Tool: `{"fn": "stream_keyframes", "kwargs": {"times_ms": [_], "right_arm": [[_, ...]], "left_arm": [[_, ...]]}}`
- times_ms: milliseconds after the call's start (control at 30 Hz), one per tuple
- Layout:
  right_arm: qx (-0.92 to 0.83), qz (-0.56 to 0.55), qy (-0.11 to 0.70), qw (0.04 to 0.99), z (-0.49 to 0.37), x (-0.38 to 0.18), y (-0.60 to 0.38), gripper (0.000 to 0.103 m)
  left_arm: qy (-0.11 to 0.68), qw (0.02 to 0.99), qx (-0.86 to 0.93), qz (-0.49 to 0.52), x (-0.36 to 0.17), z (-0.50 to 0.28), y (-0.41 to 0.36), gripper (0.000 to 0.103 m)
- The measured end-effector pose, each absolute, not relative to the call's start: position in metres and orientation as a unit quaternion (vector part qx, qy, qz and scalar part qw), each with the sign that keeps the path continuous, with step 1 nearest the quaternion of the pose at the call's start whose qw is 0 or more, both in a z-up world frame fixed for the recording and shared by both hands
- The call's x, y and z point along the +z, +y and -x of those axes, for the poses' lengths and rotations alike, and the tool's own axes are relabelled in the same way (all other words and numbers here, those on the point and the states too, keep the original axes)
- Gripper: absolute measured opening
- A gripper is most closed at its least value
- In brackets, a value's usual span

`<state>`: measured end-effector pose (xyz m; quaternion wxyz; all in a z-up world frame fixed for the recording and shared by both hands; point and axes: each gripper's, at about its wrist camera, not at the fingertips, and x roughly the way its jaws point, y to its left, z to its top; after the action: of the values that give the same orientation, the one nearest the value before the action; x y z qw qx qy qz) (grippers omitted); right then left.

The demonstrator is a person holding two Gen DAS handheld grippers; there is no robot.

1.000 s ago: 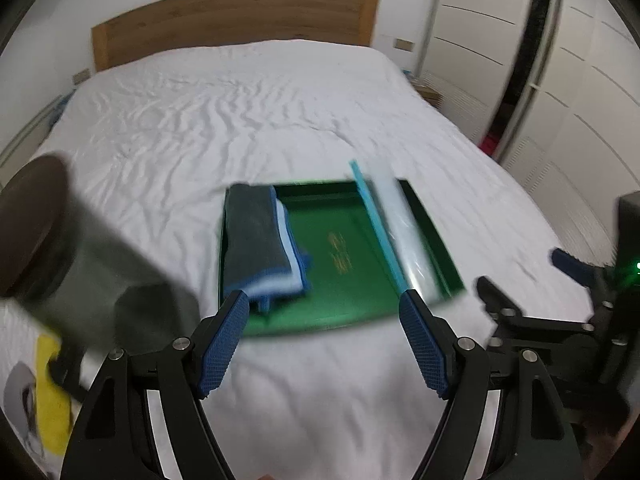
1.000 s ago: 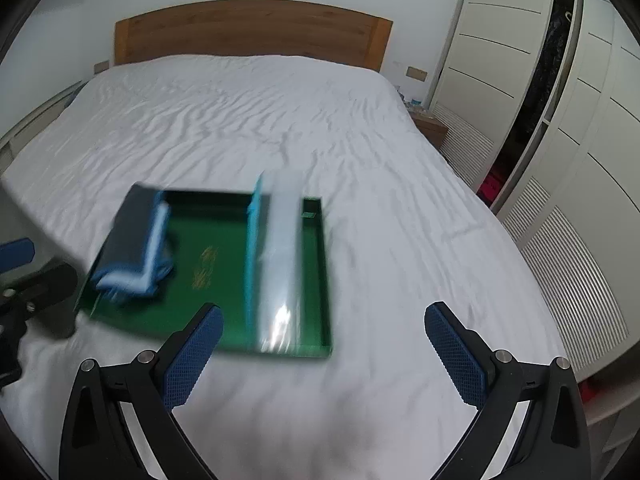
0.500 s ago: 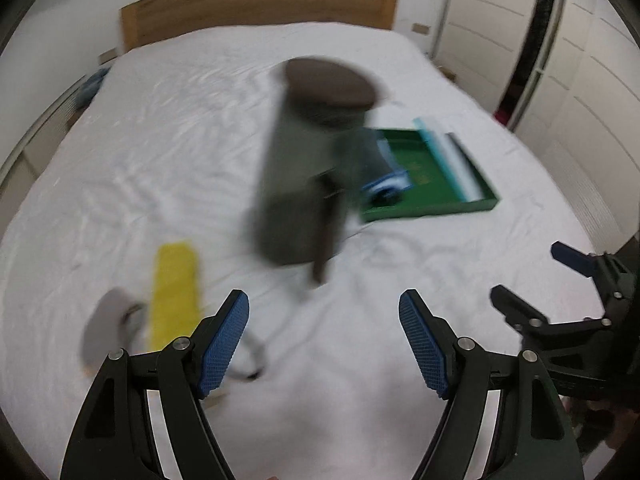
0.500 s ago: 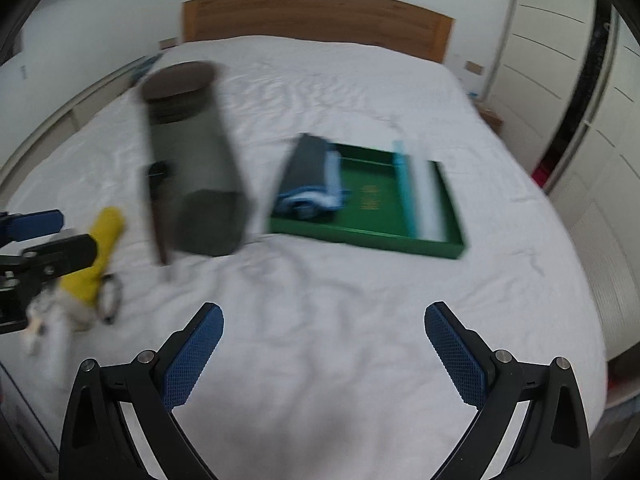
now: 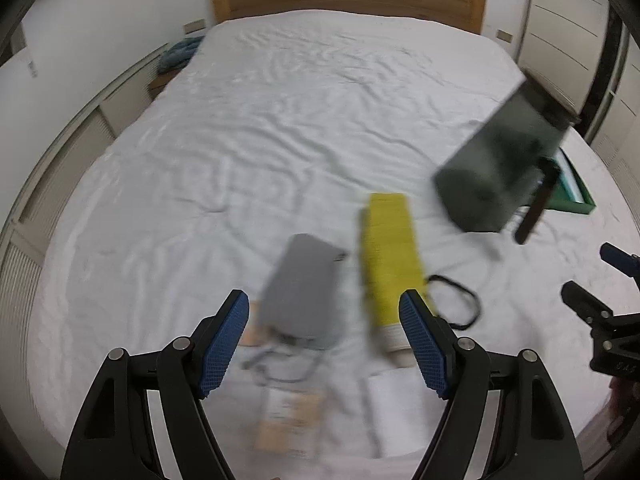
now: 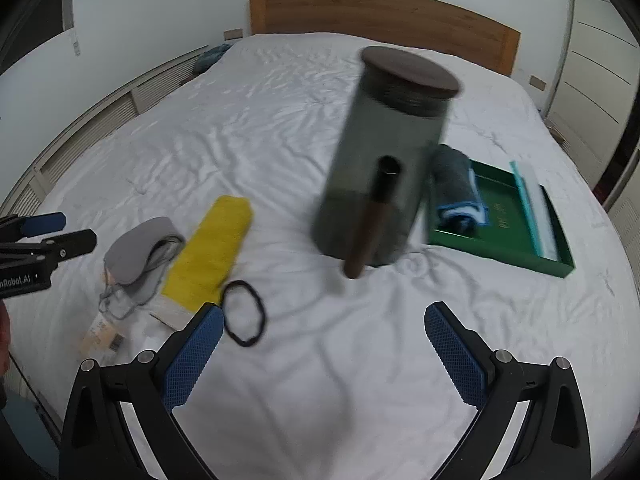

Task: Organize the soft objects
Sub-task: 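Withdraw both tools from the tray back toward the remaining items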

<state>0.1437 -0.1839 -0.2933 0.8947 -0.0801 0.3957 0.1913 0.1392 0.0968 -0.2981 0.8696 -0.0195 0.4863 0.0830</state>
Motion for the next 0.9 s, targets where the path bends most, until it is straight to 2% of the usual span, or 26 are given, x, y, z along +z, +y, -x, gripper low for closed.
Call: {"fn": "stream_keyframes", "kwargs": {"times_ms": [233,567,900], "right_arm": [[0.209,0.082,0.402,0.888,-0.152,-0.306,-0.157,0.103],[0.223,0.073,0.406,0.883,-0.168,-0.334,-0.118,0.102],[0.224,0.074,0.420,0.876,-0.172,-0.358,-0.112,0.101]], "left_arm": [[0.492,0.865,0.098,0.034,-0.310,-0.130,0.147,0.072],[0.498,0.862,0.085,0.045,-0.323,-0.136,0.158,0.072],[0.524,0.842,0.126,0.026,-0.362,-0.130,0.198,0.072]]}}
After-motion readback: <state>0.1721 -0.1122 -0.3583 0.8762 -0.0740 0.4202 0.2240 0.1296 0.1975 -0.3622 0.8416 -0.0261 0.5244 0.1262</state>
